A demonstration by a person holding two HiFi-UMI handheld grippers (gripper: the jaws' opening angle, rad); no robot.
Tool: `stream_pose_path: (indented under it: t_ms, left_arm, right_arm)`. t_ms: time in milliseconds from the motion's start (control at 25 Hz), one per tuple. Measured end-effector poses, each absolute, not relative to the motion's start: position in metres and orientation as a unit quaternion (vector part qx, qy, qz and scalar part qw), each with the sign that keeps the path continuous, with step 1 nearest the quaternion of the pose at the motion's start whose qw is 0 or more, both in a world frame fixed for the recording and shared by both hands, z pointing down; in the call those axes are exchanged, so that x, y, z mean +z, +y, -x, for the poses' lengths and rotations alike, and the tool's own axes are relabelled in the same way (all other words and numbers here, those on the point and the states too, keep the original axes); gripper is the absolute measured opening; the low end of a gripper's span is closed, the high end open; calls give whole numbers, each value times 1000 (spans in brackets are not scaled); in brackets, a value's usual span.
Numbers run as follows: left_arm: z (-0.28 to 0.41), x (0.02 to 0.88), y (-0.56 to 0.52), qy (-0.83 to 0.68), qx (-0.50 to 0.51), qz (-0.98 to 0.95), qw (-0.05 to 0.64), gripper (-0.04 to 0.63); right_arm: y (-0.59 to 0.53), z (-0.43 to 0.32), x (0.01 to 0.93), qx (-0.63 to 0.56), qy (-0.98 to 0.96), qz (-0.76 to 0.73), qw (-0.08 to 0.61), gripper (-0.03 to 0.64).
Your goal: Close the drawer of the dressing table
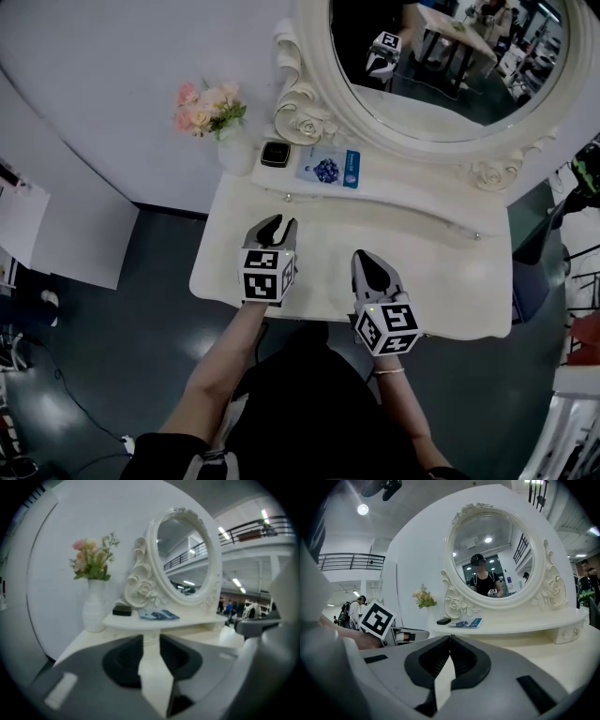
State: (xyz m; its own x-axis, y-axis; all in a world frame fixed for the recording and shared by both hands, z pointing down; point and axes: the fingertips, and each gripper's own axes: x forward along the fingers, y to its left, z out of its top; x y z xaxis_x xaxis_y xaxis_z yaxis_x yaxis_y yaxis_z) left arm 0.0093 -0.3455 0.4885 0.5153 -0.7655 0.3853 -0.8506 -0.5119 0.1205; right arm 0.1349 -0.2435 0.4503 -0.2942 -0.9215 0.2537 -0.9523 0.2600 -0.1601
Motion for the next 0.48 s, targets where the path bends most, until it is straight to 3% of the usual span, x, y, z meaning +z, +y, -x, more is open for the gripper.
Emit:
stream_pose_path:
  t_ms: [480]
  left_arm:
    - [1,458,-305,-451,108,-875,138,62]
  right_arm:
    - [-240,-124,445,136,-797,-587,51,5]
